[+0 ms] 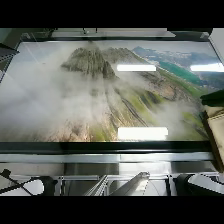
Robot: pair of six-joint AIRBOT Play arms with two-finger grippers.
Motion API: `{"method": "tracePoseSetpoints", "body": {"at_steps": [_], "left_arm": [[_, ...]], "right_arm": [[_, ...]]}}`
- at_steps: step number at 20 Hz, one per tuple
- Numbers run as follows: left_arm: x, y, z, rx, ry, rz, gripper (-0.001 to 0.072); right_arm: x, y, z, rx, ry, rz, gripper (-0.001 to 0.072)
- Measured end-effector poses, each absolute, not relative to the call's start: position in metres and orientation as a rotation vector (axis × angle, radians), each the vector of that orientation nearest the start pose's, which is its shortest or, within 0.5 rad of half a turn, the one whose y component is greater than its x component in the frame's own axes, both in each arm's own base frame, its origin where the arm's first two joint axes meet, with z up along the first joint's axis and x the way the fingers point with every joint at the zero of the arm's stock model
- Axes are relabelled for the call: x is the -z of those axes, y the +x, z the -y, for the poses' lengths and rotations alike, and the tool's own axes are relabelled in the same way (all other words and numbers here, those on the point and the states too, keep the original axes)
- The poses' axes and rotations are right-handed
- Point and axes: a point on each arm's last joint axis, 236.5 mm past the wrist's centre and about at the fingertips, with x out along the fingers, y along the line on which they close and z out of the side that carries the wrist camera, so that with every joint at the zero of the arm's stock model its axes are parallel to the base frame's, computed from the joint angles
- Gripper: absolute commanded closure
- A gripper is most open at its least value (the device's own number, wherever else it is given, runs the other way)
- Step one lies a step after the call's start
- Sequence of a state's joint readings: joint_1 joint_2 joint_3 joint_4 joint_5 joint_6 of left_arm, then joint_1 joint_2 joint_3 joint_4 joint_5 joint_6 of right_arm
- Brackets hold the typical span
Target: Fold the shirts.
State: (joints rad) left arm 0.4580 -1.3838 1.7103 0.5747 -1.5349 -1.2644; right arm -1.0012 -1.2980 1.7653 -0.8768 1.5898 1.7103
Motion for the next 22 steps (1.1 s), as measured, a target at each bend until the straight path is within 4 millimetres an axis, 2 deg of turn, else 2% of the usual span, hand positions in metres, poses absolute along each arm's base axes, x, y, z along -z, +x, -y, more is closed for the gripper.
{"method": "tracePoseSetpoints", "body": {"at_steps": [3, 5, 7, 10, 14, 15, 16, 17, 19, 22], "left_arm": [[-0.239, 0.426, 0.012, 0.576, -0.56, -0.815, 0.0685], [-0.238, 0.425, 0.015, 0.587, -0.548, -0.817, 0.0684], [-0.238, 0.425, 0.021, 0.607, -0.529, -0.817, 0.0685], [-0.238, 0.423, 0.039, 0.653, -0.495, -0.825, 0.0684], [-0.238, 0.423, 0.062, 0.702, -0.456, -0.825, 0.0684], [-0.238, 0.423, 0.066, 0.711, -0.448, -0.827, 0.0685], [-0.238, 0.423, 0.07, 0.718, -0.444, -0.825, 0.0684], [-0.239, 0.423, 0.073, 0.723, -0.441, -0.824, 0.0685], [-0.239, 0.425, 0.077, 0.726, -0.435, -0.818, 0.0685], [-0.241, 0.428, 0.078, 0.721, -0.435, -0.805, 0.0684]], "right_arm": [[-0.226, 0.271, 0.25, 0.534, 0.918, -0.802, 0.07], [-0.208, 0.229, 0.265, 0.703, 0.889, -0.887, 0.0699], [-0.181, 0.192, 0.273, 0.845, 0.887, -0.988, 0.0699], [-0.133, 0.15, 0.278, 0.982, 0.908, -1.125, 0.0699], [-0.073, 0.113, 0.29, 1.104, 0.886, -1.237, 0.0697], [-0.059, 0.106, 0.291, 1.123, 0.882, -1.267, 0.0647], [-0.046, 0.101, 0.29, 1.131, 0.884, -1.296, 0.0348], [-0.035, 0.096, 0.289, 1.135, 0.886, -1.329, -0.0001], [-0.017, 0.088, 0.285, 1.135, 0.897, -1.392, 0.001], [-0.008, 0.081, 0.283, 1.136, 0.886, -1.443, 0.001]]}}
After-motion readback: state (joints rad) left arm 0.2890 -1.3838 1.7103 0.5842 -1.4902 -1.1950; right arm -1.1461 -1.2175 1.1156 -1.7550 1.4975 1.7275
